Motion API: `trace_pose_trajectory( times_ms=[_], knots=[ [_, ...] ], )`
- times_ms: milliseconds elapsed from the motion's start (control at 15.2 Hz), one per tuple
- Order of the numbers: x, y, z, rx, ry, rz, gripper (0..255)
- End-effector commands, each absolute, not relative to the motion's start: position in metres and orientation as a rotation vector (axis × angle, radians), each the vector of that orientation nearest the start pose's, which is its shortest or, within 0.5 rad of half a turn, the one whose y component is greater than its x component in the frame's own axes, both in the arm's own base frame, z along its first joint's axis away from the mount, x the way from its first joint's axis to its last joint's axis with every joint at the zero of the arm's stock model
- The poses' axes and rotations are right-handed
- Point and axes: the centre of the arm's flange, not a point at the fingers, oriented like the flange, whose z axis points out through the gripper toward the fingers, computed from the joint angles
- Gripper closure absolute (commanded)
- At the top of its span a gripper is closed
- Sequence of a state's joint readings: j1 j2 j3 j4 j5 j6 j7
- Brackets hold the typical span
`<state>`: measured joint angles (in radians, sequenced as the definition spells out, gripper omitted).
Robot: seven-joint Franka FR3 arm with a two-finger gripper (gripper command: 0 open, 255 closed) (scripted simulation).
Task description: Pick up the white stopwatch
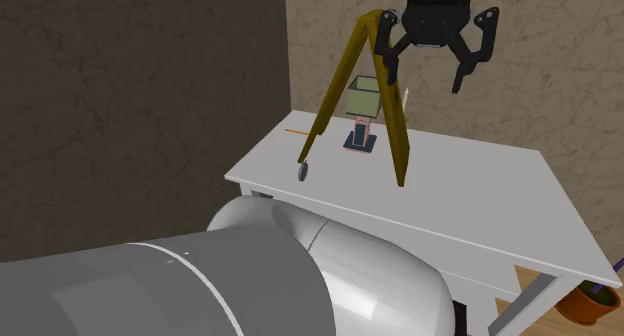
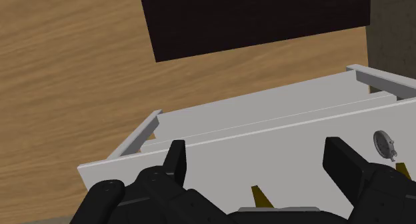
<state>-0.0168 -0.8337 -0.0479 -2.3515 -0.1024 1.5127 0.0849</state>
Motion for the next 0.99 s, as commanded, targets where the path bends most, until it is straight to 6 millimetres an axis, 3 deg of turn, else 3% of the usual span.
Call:
trace_pose_trajectory(
  times_ms=[0,924],
  knots=[
    [0.287,-0.035,0.602,-3.201,0.224,0.007,0],
    [0.387,0.054,0.475,-3.180,0.131,0.047,0]
  ],
)
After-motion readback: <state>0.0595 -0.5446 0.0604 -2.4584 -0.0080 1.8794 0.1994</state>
